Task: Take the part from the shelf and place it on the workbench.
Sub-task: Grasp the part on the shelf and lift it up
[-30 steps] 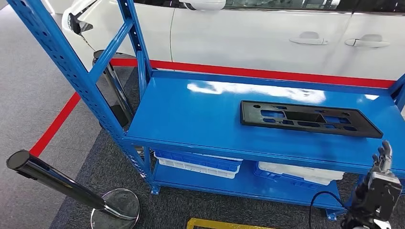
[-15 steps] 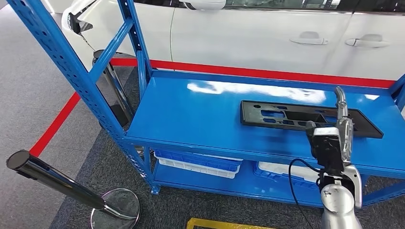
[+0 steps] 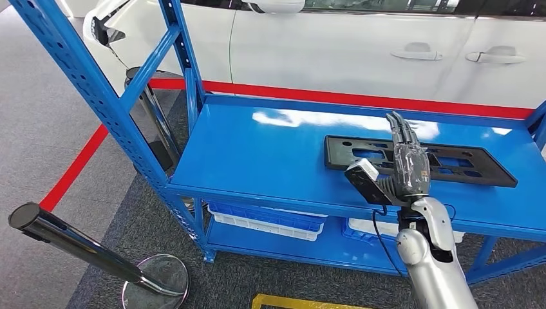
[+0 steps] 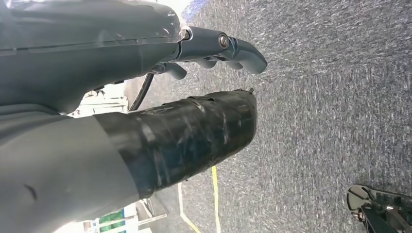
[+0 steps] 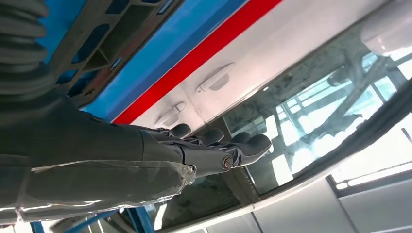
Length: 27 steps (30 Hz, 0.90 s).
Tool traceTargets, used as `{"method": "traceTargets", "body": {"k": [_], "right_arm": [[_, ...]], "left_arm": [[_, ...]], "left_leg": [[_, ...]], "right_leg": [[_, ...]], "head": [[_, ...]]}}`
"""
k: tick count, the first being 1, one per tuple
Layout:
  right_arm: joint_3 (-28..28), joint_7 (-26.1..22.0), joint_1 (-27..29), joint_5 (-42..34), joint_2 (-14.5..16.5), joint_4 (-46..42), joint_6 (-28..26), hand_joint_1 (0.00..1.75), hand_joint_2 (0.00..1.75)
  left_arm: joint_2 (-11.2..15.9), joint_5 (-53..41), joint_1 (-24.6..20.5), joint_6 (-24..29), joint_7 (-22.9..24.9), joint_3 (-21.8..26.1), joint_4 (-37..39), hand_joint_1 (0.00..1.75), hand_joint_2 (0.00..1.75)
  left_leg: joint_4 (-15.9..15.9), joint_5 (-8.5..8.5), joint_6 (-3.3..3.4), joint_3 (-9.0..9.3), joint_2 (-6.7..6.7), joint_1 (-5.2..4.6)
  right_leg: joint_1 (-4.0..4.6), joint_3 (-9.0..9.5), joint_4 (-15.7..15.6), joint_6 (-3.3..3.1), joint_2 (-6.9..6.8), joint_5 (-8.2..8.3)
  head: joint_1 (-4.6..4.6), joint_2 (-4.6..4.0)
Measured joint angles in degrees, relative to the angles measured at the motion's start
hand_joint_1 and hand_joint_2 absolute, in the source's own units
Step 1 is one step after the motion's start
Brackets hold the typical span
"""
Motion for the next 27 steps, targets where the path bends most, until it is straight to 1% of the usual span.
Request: {"method": "traceTargets", "body": {"k": [9, 13, 15, 27], "right_arm": [[7.06, 5.91, -4.4, 13.31, -2.54, 9.6, -2.94, 0.0, 1.75], [9.32, 8.1, -5.94, 19.0, -3.63, 13.7, -3.33, 0.0, 1.75], [10.03, 8.44, -6.59, 20.92, -4.02, 15.48, -3.12, 0.0, 1.75], [11.82, 8.29, -8.43, 22.15, -4.64, 19.98, -1.86, 0.0, 1.75]], "left_arm": [[0.07, -1.03, -1.11, -0.32, 1.23, -1.15, 0.11, 0.0, 0.0], [0.38, -1.53, -1.53, -0.9, 2.05, -1.77, 0.38, 0.0, 0.0], [0.57, -1.62, -1.67, -1.39, 2.42, -2.16, 0.45, 0.0, 0.0], [1.09, -1.53, -2.04, -2.64, 2.96, -2.85, 0.62, 0.0, 0.0]], "left_leg": [[0.02, 0.0, 0.0, 0.01, 0.0, 0.0], [0.03, 0.0, 0.0, 0.01, 0.0, 0.0], [0.03, 0.0, 0.0, 0.01, 0.0, 0.0], [0.03, 0.0, 0.0, 0.0, 0.0, 0.0]], "right_leg": [[0.0, 0.0, 0.0, 0.0, 0.0, 0.0], [0.0, 0.0, 0.0, 0.0, 0.0, 0.01], [0.0, 0.0, 0.0, 0.0, 0.0, 0.01], [0.0, -0.01, 0.0, 0.0, 0.01, 0.01]], "head": [[-0.01, 0.0], [0.0, 0.0], [0.0, 0.0], [0.0, 0.0]]}}
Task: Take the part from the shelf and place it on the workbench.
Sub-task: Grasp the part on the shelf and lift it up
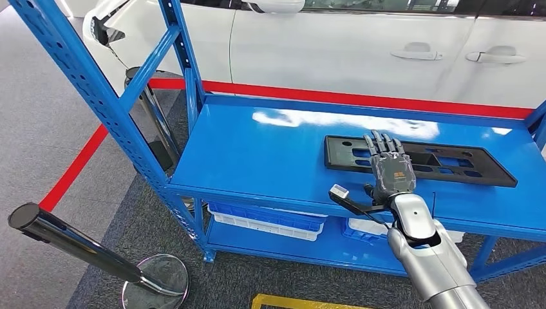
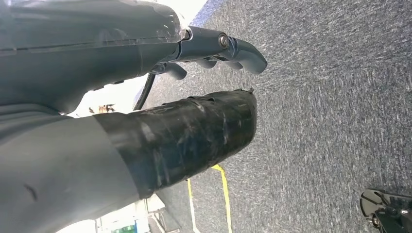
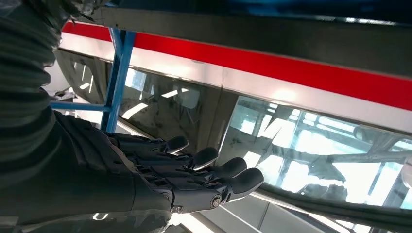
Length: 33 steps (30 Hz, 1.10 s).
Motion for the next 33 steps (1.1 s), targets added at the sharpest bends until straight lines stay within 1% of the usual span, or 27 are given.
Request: {"method": "traceTargets", "body": {"k": [5, 9, 13, 16, 19, 23, 27, 28, 31, 32, 33], "right_arm": [[0.82, -0.03, -0.8, -0.02, 0.01, 1.84, 0.67, 0.0, 1.75], [1.31, 0.61, -2.14, 0.24, 0.78, 4.82, -0.69, 0.0, 1.75], [1.42, 2.56, -5.36, 1.45, 3.53, 11.39, -1.1, 0.0, 1.75], [1.57, 4.46, -9.62, 2.22, 6.58, 19.35, 0.39, 0.0, 1.75], [1.63, 6.5, -14.13, 2.43, 9.0, 27.36, 2.49, 0.0, 1.75], [1.63, 8.05, -18.44, 2.55, 10.71, 34.72, 4.07, 0.0, 1.75], [1.63, 8.18, -20.44, 2.56, 11.46, 38.56, 4.1, 0.0, 1.75], [1.63, 8.19, -20.71, 2.57, 11.54, 39.1, 4.09, 0.33, 1.75], [1.63, 8.33, -21.15, 2.55, 11.77, 40.37, 4.41, 1.64, 1.75], [1.63, 8.42, -21.21, 2.46, 11.84, 40.72, 4.69, 1.75, 1.75], [1.63, 8.48, -21.23, 2.35, 11.87, 41.03, 4.97, 1.75, 1.75]], "left_arm": [[0.18, 0.04, -0.11, -0.27, 0.32, -0.04, 0.11, 0.0, 0.0], [0.26, -0.05, -0.4, -0.37, 0.75, -0.37, 0.31, 0.0, 0.0], [0.26, -0.88, -1.29, -0.69, 1.81, -1.32, 0.41, 0.0, 0.0], [0.25, -2.04, -2.67, -1.38, 3.06, -2.4, 0.63, 0.0, 0.0], [0.2, -2.62, -4.3, -1.58, 4.21, -3.49, 0.89, 0.0, 0.0], [-0.02, -2.66, -5.82, -1.53, 5.08, -4.27, 1.26, 0.0, 0.0], [-0.22, -2.67, -6.24, -1.5, 5.17, -4.48, 1.42, 0.0, 0.0], [-0.24, -2.67, -6.27, -1.5, 5.17, -4.54, 1.45, 0.0, 0.0], [-0.25, -2.6, -6.32, -1.48, 5.16, -4.66, 1.6, 0.0, 0.0], [-0.27, -2.53, -6.34, -1.43, 5.16, -4.66, 1.64, 0.0, 0.0], [-0.29, -2.43, -6.37, -1.37, 5.15, -4.66, 1.67, 0.0, 0.0]], "left_leg": [[0.0, 0.0, 0.0, -0.01, -0.01, 0.0], [0.0, 0.01, -0.01, -0.01, 0.0, 0.0], [0.0, 0.07, -0.03, -0.02, 0.02, 0.0], [0.02, 0.15, -0.05, 0.01, 0.04, 0.0], [0.05, 0.26, -0.09, 0.07, -0.05, 0.0], [0.06, 0.33, -0.13, 0.11, -0.08, 0.0], [0.14, 0.34, -0.13, 0.11, -0.06, 0.0], [0.16, 0.34, -0.13, 0.11, -0.05, 0.0], [0.22, 0.34, -0.13, 0.09, -0.05, 0.0], [0.25, 0.34, -0.13, 0.09, -0.05, 0.0], [0.27, 0.34, -0.13, 0.09, -0.05, 0.0]], "right_leg": [[0.0, 0.0, 0.0, 0.0, -0.01, 0.0], [0.0, 0.0, 0.01, 0.0, 0.0, 0.01], [0.0, -0.01, 0.03, -0.02, 0.02, 0.04], [0.0, -0.04, 0.03, -0.04, 0.05, 0.13], [0.0, -0.07, 0.03, -0.03, -0.01, 0.19], [0.01, -0.05, 0.04, -0.03, -0.04, 0.23], [0.01, -0.05, 0.05, -0.04, -0.03, 0.26], [0.01, -0.05, 0.05, -0.03, -0.03, 0.26], [0.01, -0.05, 0.05, 0.01, -0.02, 0.29], [0.01, -0.05, 0.05, 0.02, -0.02, 0.3], [0.01, -0.05, 0.04, 0.02, -0.02, 0.3]], "head": [[0.0, 0.0], [0.0, -0.01], [0.0, 0.0], [0.0, 0.0], [0.0, 0.0], [0.0, 0.0], [0.0, 0.0], [0.0, 0.0], [0.0, 0.0], [0.0, 0.0], [0.0, 0.0]]}}
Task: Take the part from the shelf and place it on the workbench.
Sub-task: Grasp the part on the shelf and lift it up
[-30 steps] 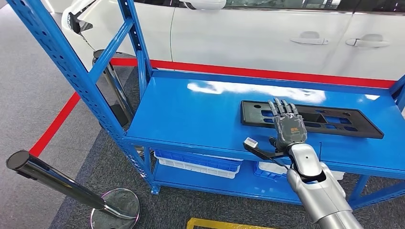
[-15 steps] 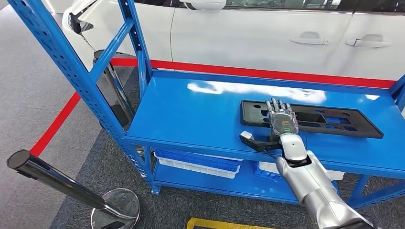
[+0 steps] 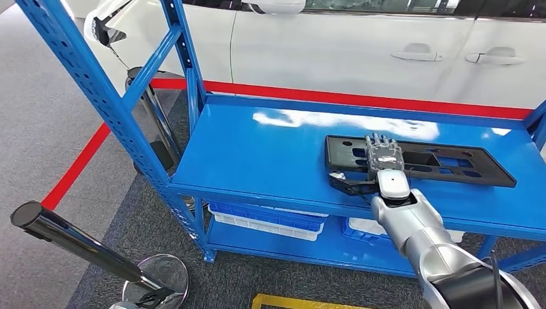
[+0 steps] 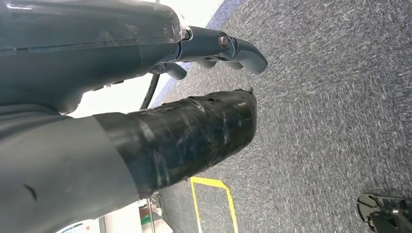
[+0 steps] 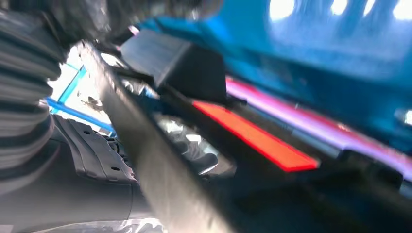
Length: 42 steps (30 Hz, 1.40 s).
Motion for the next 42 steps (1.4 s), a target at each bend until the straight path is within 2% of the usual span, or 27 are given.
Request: {"method": "traceTargets", "body": {"k": [7, 16, 19, 20, 23, 29, 33, 38, 42], "right_arm": [[0.0, -1.14, 0.22, -0.33, 0.04, 1.35, -0.68, 1.75, 1.75], [-0.13, -5.18, 1.17, -1.07, 0.55, 1.48, -2.6, 1.75, 1.75], [-0.46, -7.19, 1.81, -1.92, 1.05, 1.03, -3.03, 1.75, 1.75], [-0.63, -7.96, 2.1, -2.33, 1.21, 0.71, -3.21, 1.75, 1.75], [-1.07, -11.08, 3.07, -3.85, 1.61, -0.66, -3.91, 1.75, 1.75], [-1.16, -14.71, 5.01, -5.59, 2.32, -3.8, -4.33, 1.75, 1.75], [-1.16, -17.04, 5.97, -7.49, 2.43, -5.81, -3.85, 1.75, 1.75], [-1.16, -19.22, 7.17, -9.96, 2.49, -9.29, -3.77, 1.75, 1.75], [-1.07, -20.06, 9.09, -10.35, 2.15, -14.08, -8.56, 1.75, 1.75]], "left_arm": [[-0.16, 0.4, -0.14, 0.13, -0.33, 0.0, 0.12, 0.0, 0.0], [-0.16, 0.84, -0.03, 0.09, -1.43, 0.0, 0.15, 0.0, 0.0], [-0.13, 1.16, 0.07, 0.09, -1.78, 0.01, 0.15, 0.0, 1.31], [-0.11, 1.21, 0.14, 0.09, -1.91, 0.01, 0.15, 0.0, 1.31], [0.02, 1.46, 0.41, 0.0, -2.5, 0.01, 0.15, 0.0, 0.0], [0.4, 1.91, 1.15, -0.18, -3.32, 0.02, 0.15, 0.0, 0.0], [0.64, 2.41, 1.55, -0.18, -3.58, 0.02, 0.15, 0.0, 1.75], [0.92, 2.52, 2.15, -0.69, -3.95, 0.02, 0.15, 0.0, 1.75], [1.02, 2.32, 2.68, 1.29, -4.43, -0.03, 0.15, 0.0, 1.75]], "left_leg": [[0.06, 0.0, 0.0, -0.02, 0.01, 0.0], [0.06, 0.0, 0.0, -0.05, 0.04, 0.01], [0.06, 0.0, 0.0, -0.04, 0.04, 0.01], [0.06, 0.0, 0.0, -0.05, 0.04, 0.01], [0.05, 0.0, 0.0, -0.09, 0.07, 0.02], [0.05, 0.0, 0.0, -0.1, 0.1, 0.03], [0.05, 0.0, 0.0, -0.1, 0.12, 0.03], [0.06, 0.0, 0.0, -0.11, 0.12, 0.03], [0.08, 0.01, 0.0, -0.08, 0.12, 0.02]], "right_leg": [[0.0, 0.0, 0.0, 0.06, 0.01, 0.06], [0.01, 0.0, 0.0, 0.06, 0.02, 0.07], [0.02, -0.01, 0.0, 0.06, 0.03, 0.07], [0.02, -0.01, 0.01, 0.06, 0.03, 0.07], [0.03, 0.0, 0.01, 0.06, 0.06, 0.07], [0.04, 0.0, 0.0, 0.06, 0.1, 0.07], [0.04, 0.0, 0.01, 0.05, 0.12, 0.1], [0.04, 0.0, 0.01, 0.06, 0.12, 0.12], [0.04, -0.06, 0.01, 0.06, 0.11, 0.12]], "head": [[0.0, 0.0], [0.0, 0.0], [0.01, 0.0], [0.01, 0.0], [0.0, 0.0], [0.0, 0.0], [0.0, 0.0], [0.0, 0.0], [0.01, 0.0]]}}
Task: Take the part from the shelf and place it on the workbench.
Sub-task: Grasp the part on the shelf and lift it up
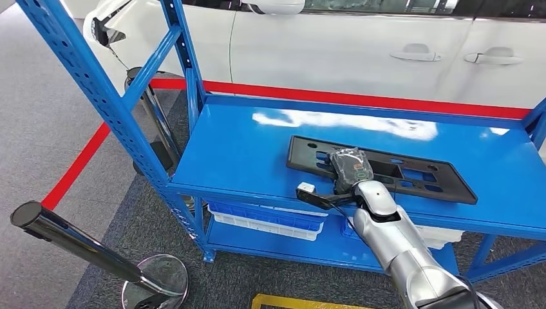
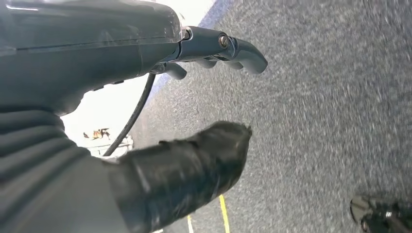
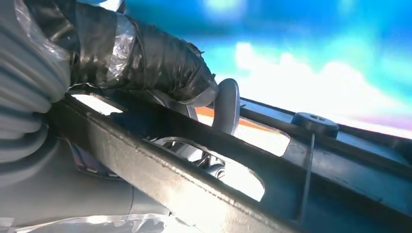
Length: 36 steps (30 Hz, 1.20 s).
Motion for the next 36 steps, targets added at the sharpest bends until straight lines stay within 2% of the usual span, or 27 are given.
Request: {"method": "traceTargets", "body": {"k": [5, 9, 11, 14, 19, 23, 26, 28, 30, 31, 32, 33, 34, 35, 36], "right_arm": [[0.66, 1.66, 2.05, 1.85, -1.68, -9.33, -4.0, 1.75, 1.75], [2.16, 7.17, 3.65, 13.7, -3.24, -15.9, -15.11, 1.75, 1.75], [3.04, 9.01, 4.19, 18.43, -4.13, -19.2, -17.87, 1.75, 1.75], [4.7, 11.53, 5.22, 22.02, -5.6, -24.47, -18.41, 1.75, 1.75], [8.72, 17.0, 5.11, 22.36, -8.43, -30.23, -18.46, 1.75, 1.75], [17.88, 25.8, 1.57, 22.36, -11.8, -31.44, -18.46, 1.75, 1.75], [24.24, 27.6, -0.55, 22.37, -13.47, -31.16, -18.47, 1.75, 1.75], [26.71, 26.93, -1.11, 22.38, -14.26, -30.68, -18.51, 1.75, 1.75], [28.05, 26.24, -1.17, 22.39, -14.8, -30.03, -18.53, 1.75, 1.75], [28.56, 26.1, -1.1, 22.39, -15.02, -29.69, -18.53, 1.75, 1.75], [28.97, 26.03, -1.01, 22.39, -15.25, -29.39, -18.54, 1.75, 1.75], [29.31, 26.0, -0.96, 22.39, -15.44, -29.13, -18.54, 1.75, 1.75], [29.53, 25.97, -0.95, 22.39, -15.58, -28.94, -18.55, 1.75, 1.75], [29.69, 25.89, -0.96, 22.39, -15.71, -28.77, -18.55, 1.75, 1.75], [29.78, 25.75, -1.0, 22.39, -15.84, -28.57, -18.55, 1.75, 1.75]], "left_arm": [[0.02, -0.24, 0.78, 0.93, -0.02, -0.59, 0.0, 0.0, 1.75], [0.01, -0.33, 1.31, 1.99, 0.18, -0.93, 0.0, 0.0, 1.75], [0.0, -0.27, 1.54, 2.28, 0.21, -0.96, 0.0, 0.0, 1.75], [0.01, -0.29, 1.8, 2.68, 0.21, -1.08, 0.0, 0.0, 1.75], [0.02, -0.66, 2.01, 2.86, 0.21, -1.55, 0.0, 0.0, 1.75], [0.04, -0.98, 1.92, 2.59, 0.15, -2.28, 0.0, 0.0, 1.75], [0.04, -1.04, 1.63, 1.98, 0.09, -2.69, 0.0, 0.0, 1.75], [0.02, -1.1, 1.36, 1.59, 0.04, -3.01, 0.0, 0.0, 1.75], [0.01, -1.14, 1.26, 1.36, -0.01, -3.37, 0.0, 0.0, 1.75], [0.01, -1.15, 1.28, 1.27, -0.02, -3.52, 0.01, 0.0, 1.75], [0.0, -1.15, 1.31, 1.2, -0.03, -3.64, 0.01, 0.0, 1.75], [-0.01, -1.16, 1.32, 1.13, -0.03, -3.71, 0.02, 0.0, 1.75], [-0.02, -1.16, 1.32, 1.09, -0.03, -3.74, 0.02, 0.0, 1.75], [-0.02, -1.16, 1.32, 1.05, -0.03, -3.76, 0.02, 0.0, 1.75], [0.0, -1.17, 1.29, 1.03, -0.05, -3.79, 0.02, 0.0, 1.75]], "left_leg": [[0.01, 0.0, 0.0, -0.09, -0.01, 0.0], [0.02, 0.0, 0.0, -0.23, -0.01, -0.01], [0.05, 0.0, 0.0, -0.25, -0.01, -0.02], [0.14, 0.0, 0.0, -0.36, -0.07, -0.04], [0.43, 0.01, 0.04, -0.77, -0.1, -0.11], [0.89, 0.23, 0.33, -1.41, -0.1, -0.24], [0.25, 1.42, 0.99, -1.59, 0.0, -0.02], [-0.79, 2.5, 1.55, -1.81, 0.18, 0.44], [-0.8, 2.88, 1.87, -2.38, 0.29, 0.56], [-0.52, 2.92, 1.91, -2.74, 0.3, 0.59], [-0.15, 2.87, 1.85, -3.07, 0.3, 0.66], [0.31, 2.74, 1.7, -3.35, 0.28, 0.77], [0.81, 2.52, 1.45, -3.56, 0.26, 0.93], [1.35, 2.16, 1.08, -3.74, 0.27, 1.1], [1.8, 1.85, 0.7, -4.03, 0.26, 1.23]], "right_leg": [[0.0, -0.1, 0.0, 0.0, -0.01, 0.0], [-0.02, -0.24, 0.0, 0.0, -0.01, 0.0], [-0.03, -0.26, -0.01, 0.0, 0.0, 0.0], [-0.1, -0.32, -0.05, 0.06, -0.06, 0.04], [-0.2, -0.51, -0.04, 0.35, -0.08, 0.23], [-0.37, -0.91, -0.07, 0.92, -0.03, 0.72], [-0.33, -1.16, -0.36, 1.49, 0.04, 1.21], [-0.29, -2.47, 1.96, 1.98, 0.07, -0.57], [-0.68, -5.62, 8.56, 2.46, 0.05, -3.86], [-0.94, -7.32, 12.07, 2.7, 0.04, -4.93], [-1.2, -8.49, 14.29, 2.95, 0.01, -5.03], [-1.46, -8.74, 14.49, 3.18, -0.04, -3.96], [-1.69, -8.01, 12.61, 3.37, -0.11, -2.02], [-1.86, -6.6, 9.29, 3.53, -0.21, -0.01], [-1.88, -5.33, 6.34, 3.56, -0.33, 1.3]], "head": [[0.0, 0.0], [0.0, 0.0], [-0.01, 0.0], [-0.01, 0.0], [-0.01, 0.0], [-0.01, 0.0], [0.01, 0.0], [0.03, 0.0], [0.03, 0.0], [0.03, 0.0], [0.03, 0.0], [0.03, 0.0], [0.03, 0.0], [0.03, 0.0], [0.05, 0.0]]}}
